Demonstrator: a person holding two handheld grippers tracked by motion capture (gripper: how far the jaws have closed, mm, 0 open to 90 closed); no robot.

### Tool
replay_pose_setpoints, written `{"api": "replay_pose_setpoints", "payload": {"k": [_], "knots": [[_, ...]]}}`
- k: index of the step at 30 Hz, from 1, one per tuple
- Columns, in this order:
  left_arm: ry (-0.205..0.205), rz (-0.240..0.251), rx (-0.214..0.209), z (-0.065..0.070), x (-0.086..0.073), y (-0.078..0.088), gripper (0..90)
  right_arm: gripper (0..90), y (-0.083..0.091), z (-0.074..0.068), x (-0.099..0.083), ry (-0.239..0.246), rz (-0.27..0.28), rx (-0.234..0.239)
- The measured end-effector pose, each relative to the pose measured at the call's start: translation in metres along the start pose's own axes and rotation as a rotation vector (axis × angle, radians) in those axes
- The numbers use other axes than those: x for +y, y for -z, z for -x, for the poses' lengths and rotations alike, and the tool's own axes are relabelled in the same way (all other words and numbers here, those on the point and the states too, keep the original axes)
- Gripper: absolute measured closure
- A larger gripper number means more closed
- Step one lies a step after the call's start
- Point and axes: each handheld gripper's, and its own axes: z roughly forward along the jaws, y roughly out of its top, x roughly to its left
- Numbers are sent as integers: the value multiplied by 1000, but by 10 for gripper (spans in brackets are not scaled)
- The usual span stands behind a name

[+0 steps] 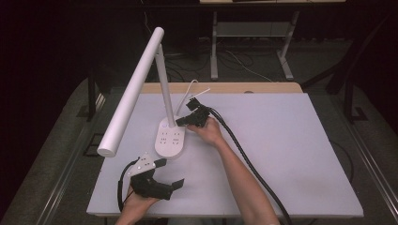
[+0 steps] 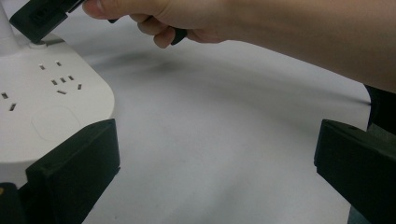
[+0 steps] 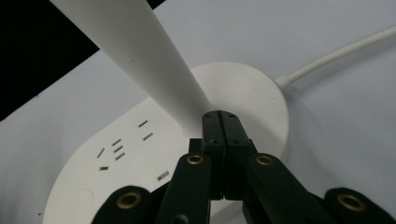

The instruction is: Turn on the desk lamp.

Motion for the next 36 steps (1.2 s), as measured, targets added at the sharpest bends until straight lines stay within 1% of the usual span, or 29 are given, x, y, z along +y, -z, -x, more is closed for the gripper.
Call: {"api": "replay_pose_setpoints", "payload": {"k": [2,4,9,14,15,17,18,19,20,21,22,25,28,29,32,36], "knots": [[-1,-1,1,0,0,0,0,899,0,-1,0,1,-3,1],[0,-1,-1,0,0,0,0,900,1,-2,0,16,-4,-5],[0,0,0,0,0,0,0,900,0,-3,-1,21,-3,-11],[-1,2,-1,1,0,0,0,900,0,-4,-3,15,1,-13],[-1,2,-1,1,0,0,0,900,0,-5,-4,24,8,-23],[1,0,-1,1,0,0,0,900,0,-6,-4,30,5,-32],[2,0,-1,0,0,0,0,900,1,-9,-3,37,-5,-52],[2,1,-2,0,0,0,0,900,2,-10,-2,46,-10,-60],[2,4,-3,0,0,0,0,900,2,-11,-2,50,-5,-66],[1,4,-3,0,0,0,0,900,3,-12,-2,50,-10,-62],[0,4,-3,0,0,1,0,900,2,-12,-2,65,-8,-67],[3,4,-1,-1,0,0,0,900,4,-12,-2,62,-6,-60],[3,4,-1,-1,0,0,0,900,9,-12,-1,60,16,-47],[4,2,-1,-1,0,0,0,900,11,-12,0,67,19,-46],[4,2,-1,-1,0,-1,0,900,17,-13,2,86,14,-48],[4,5,-2,-1,0,-1,0,900,27,-15,4,91,15,-58]]}}
